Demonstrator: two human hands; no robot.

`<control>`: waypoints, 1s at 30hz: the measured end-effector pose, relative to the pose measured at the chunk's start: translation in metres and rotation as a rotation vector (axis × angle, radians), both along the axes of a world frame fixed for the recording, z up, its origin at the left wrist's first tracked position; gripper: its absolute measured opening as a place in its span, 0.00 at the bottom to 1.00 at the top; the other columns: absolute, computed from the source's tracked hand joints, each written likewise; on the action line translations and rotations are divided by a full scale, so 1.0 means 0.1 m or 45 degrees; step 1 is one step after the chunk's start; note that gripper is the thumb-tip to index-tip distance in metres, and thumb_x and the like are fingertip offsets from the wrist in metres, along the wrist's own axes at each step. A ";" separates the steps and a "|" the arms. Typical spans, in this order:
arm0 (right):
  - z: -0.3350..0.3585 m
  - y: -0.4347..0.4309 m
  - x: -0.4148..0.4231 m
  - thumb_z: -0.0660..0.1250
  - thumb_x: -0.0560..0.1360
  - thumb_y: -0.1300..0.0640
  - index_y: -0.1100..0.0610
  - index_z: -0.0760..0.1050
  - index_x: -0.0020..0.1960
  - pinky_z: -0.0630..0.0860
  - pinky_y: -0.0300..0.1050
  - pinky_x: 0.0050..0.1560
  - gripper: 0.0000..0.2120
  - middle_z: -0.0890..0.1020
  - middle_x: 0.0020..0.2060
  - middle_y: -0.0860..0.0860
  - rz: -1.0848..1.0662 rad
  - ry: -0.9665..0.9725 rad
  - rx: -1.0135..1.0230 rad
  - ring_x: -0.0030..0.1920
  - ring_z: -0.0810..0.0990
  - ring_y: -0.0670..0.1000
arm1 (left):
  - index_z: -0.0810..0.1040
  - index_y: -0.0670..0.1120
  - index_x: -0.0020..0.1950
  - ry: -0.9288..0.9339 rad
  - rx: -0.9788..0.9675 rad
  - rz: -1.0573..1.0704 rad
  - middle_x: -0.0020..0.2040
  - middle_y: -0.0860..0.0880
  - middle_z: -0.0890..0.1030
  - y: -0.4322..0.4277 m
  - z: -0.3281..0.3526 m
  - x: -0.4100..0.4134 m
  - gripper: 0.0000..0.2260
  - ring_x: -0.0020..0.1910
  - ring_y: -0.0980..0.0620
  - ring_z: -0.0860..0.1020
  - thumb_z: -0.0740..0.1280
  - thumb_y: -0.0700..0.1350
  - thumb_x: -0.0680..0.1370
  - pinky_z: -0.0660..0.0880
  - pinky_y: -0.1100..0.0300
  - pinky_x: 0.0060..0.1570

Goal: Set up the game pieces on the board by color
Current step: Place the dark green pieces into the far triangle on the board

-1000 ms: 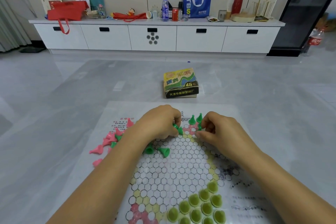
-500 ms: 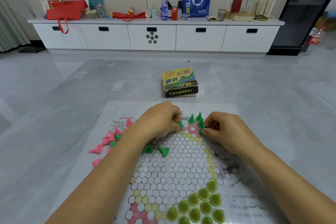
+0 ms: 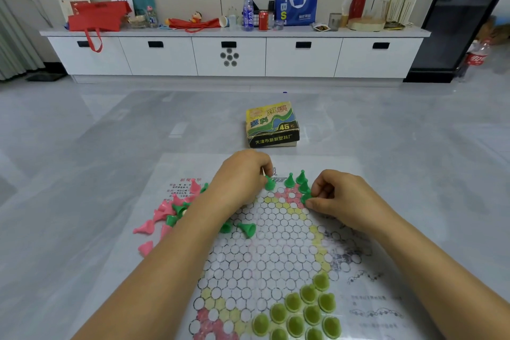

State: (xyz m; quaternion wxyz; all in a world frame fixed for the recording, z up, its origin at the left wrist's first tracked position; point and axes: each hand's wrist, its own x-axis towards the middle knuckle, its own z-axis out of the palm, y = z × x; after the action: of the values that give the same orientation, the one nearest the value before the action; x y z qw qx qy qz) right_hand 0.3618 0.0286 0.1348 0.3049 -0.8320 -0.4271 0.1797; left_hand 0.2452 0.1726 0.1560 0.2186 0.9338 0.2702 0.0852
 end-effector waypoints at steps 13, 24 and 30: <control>0.01 0.01 -0.01 0.72 0.69 0.55 0.56 0.75 0.42 0.74 0.44 0.38 0.08 0.77 0.36 0.49 -0.010 0.064 0.010 0.36 0.73 0.48 | 0.77 0.44 0.47 0.011 -0.120 -0.025 0.41 0.51 0.77 -0.04 -0.06 0.02 0.04 0.44 0.49 0.77 0.68 0.39 0.73 0.76 0.53 0.49; -0.02 0.02 -0.03 0.71 0.69 0.51 0.57 0.75 0.41 0.68 0.39 0.33 0.10 0.77 0.33 0.47 -0.031 -0.048 0.029 0.33 0.72 0.44 | 0.78 0.45 0.47 -0.014 -0.071 -0.042 0.41 0.51 0.78 -0.06 -0.10 0.06 0.04 0.44 0.49 0.77 0.68 0.42 0.73 0.75 0.53 0.48; -0.02 0.02 -0.03 0.71 0.69 0.51 0.56 0.75 0.41 0.68 0.39 0.33 0.10 0.78 0.34 0.48 -0.033 -0.056 0.030 0.34 0.72 0.45 | 0.78 0.45 0.48 -0.010 -0.051 -0.042 0.46 0.49 0.80 -0.06 -0.11 0.06 0.05 0.45 0.50 0.76 0.68 0.43 0.73 0.74 0.54 0.48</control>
State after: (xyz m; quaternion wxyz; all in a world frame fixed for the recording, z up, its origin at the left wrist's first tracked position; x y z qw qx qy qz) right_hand 0.3591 0.0304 0.1328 0.3075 -0.8377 -0.4249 0.1524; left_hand 0.2515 0.1662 0.1453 0.2397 0.9331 0.2557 0.0799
